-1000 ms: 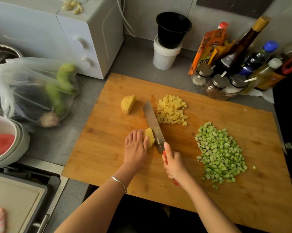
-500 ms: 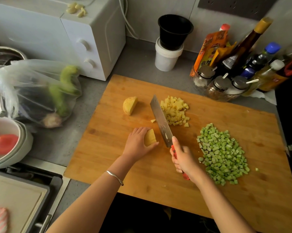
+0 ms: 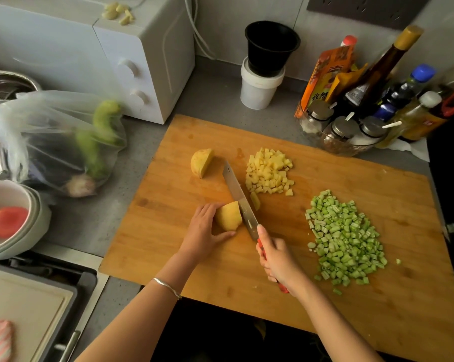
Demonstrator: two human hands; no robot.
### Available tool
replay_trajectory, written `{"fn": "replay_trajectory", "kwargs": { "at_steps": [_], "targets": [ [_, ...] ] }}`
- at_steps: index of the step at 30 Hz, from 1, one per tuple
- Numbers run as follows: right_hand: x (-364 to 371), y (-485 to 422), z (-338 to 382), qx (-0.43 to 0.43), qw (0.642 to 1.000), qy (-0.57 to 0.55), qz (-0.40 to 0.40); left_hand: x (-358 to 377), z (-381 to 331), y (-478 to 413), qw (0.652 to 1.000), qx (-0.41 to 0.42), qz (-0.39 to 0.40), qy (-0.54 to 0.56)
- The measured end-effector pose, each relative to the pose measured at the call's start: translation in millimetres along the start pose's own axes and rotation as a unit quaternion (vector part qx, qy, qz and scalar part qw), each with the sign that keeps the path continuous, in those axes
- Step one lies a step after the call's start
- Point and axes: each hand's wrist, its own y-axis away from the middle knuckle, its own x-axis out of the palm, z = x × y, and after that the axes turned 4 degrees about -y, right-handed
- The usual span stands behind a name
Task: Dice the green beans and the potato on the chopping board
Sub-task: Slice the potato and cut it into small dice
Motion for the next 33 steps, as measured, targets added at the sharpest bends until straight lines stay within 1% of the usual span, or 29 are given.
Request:
{"fn": "replay_trajectory", "kwargs": {
  "at_steps": [6,9,10,12,15,17,21,26,30,33],
  "targets": [
    [8,1,-4,-0.021,0.998,0.066,-0.008,6,-1,2,1.000,-0.015,-0.022,0.007],
    [4,3,-2,-0.012,0.999,0.038,-0.007,6,-5,4,1.000,-0.023,-0.016,-0.012],
    [3,4,-1,-0.011,1.000,0.022,-0.005,6,-8,4,0.999,-0.036,-0.022,-0.013],
    [3,9,0,-0.016,1.000,-0.003,-0.005,8,-16,2,0.993,-0.096,-0.059,0.027],
    [4,13,5,-0.032,0.999,-0.013,-0.007,16,-28,-5,0.972,-0.187,-0.116,0.078],
    [5,15,9,-0.043,0.999,-0.010,-0.003,21,-33,-8,0.965,-0.214,-0.135,0.076],
    [7,17,15,-0.056,0.998,0.001,0.006,27,-33,-6,0.970,-0.194,-0.141,0.027],
    [10,16,17,-0.046,0.999,0.009,0.015,31,-32,-5,0.973,-0.184,-0.136,-0.035],
    [9,17,15,-0.050,0.997,0.058,0.004,31,-31,-6,0.974,-0.181,-0.125,-0.051],
    [8,15,15,-0.035,0.998,0.056,0.009,31,-31,-6,0.975,-0.176,-0.122,-0.053]
  ]
}}
